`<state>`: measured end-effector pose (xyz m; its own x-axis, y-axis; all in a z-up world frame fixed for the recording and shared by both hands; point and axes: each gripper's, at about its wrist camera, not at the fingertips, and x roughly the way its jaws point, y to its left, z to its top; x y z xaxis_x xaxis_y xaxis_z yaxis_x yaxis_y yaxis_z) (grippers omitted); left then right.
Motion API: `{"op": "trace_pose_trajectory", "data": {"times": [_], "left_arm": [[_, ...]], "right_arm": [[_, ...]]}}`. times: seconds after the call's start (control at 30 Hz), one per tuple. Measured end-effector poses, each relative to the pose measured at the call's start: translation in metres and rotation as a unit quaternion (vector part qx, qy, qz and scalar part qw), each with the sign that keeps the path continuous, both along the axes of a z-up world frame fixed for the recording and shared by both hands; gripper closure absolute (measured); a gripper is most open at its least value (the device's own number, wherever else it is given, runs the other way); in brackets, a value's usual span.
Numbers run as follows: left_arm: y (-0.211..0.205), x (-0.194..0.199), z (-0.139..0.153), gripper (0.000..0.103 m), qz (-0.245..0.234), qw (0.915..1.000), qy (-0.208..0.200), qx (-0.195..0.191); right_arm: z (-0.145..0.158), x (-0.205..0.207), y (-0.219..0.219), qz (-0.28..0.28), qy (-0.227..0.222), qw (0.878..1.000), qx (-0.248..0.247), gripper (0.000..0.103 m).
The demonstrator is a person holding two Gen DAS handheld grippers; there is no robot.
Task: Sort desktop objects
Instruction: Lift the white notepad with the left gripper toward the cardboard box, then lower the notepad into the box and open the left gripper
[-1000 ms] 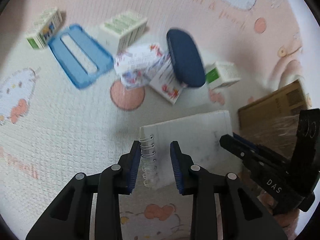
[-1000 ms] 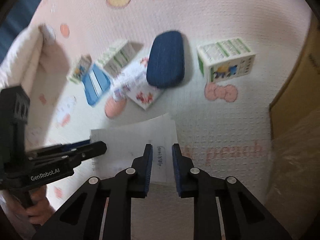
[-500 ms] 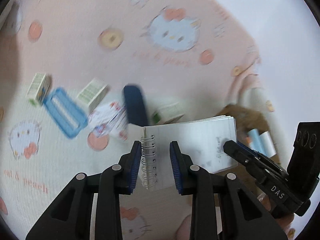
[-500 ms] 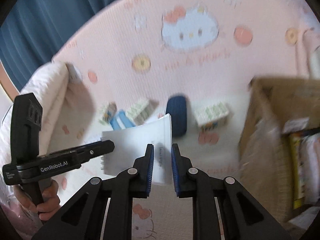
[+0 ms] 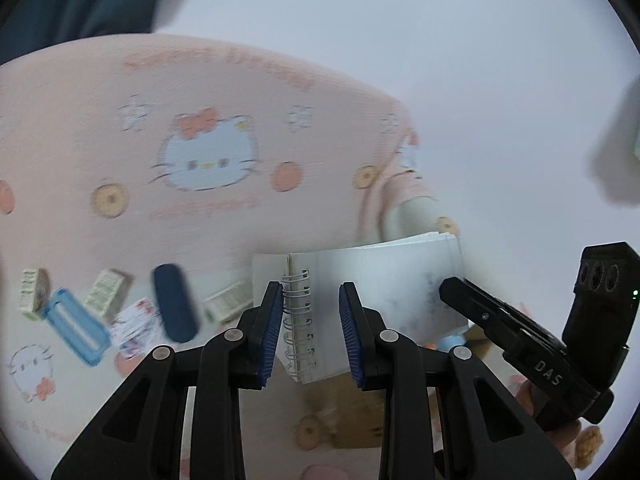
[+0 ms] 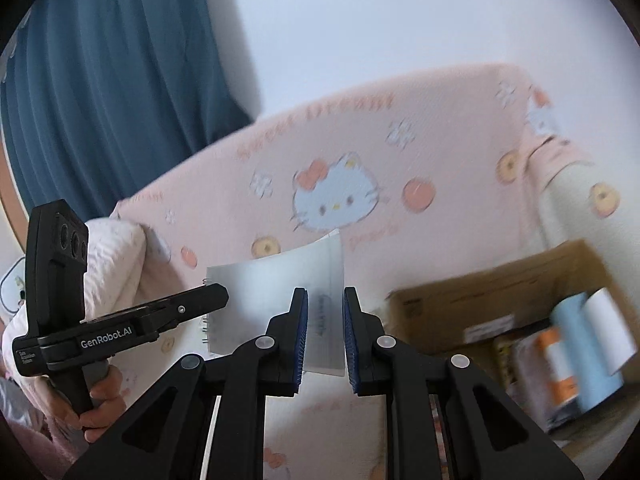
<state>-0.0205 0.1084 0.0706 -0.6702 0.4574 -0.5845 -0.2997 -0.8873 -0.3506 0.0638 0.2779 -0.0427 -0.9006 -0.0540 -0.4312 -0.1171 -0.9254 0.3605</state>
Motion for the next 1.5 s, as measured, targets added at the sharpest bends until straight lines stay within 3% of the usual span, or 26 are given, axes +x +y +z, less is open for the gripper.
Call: {"op": "trace_pose_trajectory", "data": {"times": [0.33,0.53,0.73,0.87,1.0,1.13,1.23,1.3,1.33,1.37,1.5], "left_arm": [[0.094,-0.012,0.023,0.071,-0.089,0.9959,0.014,0.001],[0.145,-0.029,-0.007,0.071,-0.147,0.9882,-0.042,0.013],[0.174,-0.051,-0.066,0.071,-0.192,0.9678,-0.156,0.047],[0.184,-0.056,-0.104,0.072,-0.209,0.9479,-0.230,0.068],[0.179,-0.052,-0.129,0.072,-0.224,0.9322,-0.272,0.083],[0.160,-0.055,-0.138,0.075,-0.202,0.9352,-0.285,0.057],[0.154,-0.051,-0.128,0.078,-0.189,0.9414,-0.279,-0.005],[0.151,-0.047,-0.119,0.069,-0.191,0.9441,-0.264,-0.049],[0.148,-0.045,-0.114,0.064,-0.191,0.9457,-0.257,-0.057],[0.145,-0.043,-0.109,0.055,-0.190,0.9476,-0.248,-0.065],[0.128,-0.044,-0.092,0.052,-0.164,0.9598,-0.214,-0.080]], "right_arm": [[0.019,0.055,0.077,-0.074,0.013,0.997,-0.006,0.088],[0.012,0.081,0.118,-0.120,-0.024,0.992,0.016,0.088],[-0.004,0.093,0.147,-0.136,-0.085,0.987,0.025,0.088],[-0.009,0.091,0.149,-0.128,-0.112,0.985,0.030,0.088],[-0.013,0.078,0.145,-0.116,-0.142,0.982,0.041,0.088],[-0.024,0.060,0.139,-0.081,-0.160,0.984,0.014,0.088],[-0.038,0.043,0.139,-0.093,-0.190,0.977,0.020,0.088],[-0.055,0.031,0.147,-0.065,-0.206,0.976,-0.039,0.089],[-0.070,0.024,0.152,-0.035,-0.214,0.971,-0.099,0.089],[-0.080,0.021,0.151,-0.021,-0.223,0.967,-0.124,0.090],[-0.116,0.002,0.130,-0.001,-0.282,0.953,-0.109,0.090]]}}
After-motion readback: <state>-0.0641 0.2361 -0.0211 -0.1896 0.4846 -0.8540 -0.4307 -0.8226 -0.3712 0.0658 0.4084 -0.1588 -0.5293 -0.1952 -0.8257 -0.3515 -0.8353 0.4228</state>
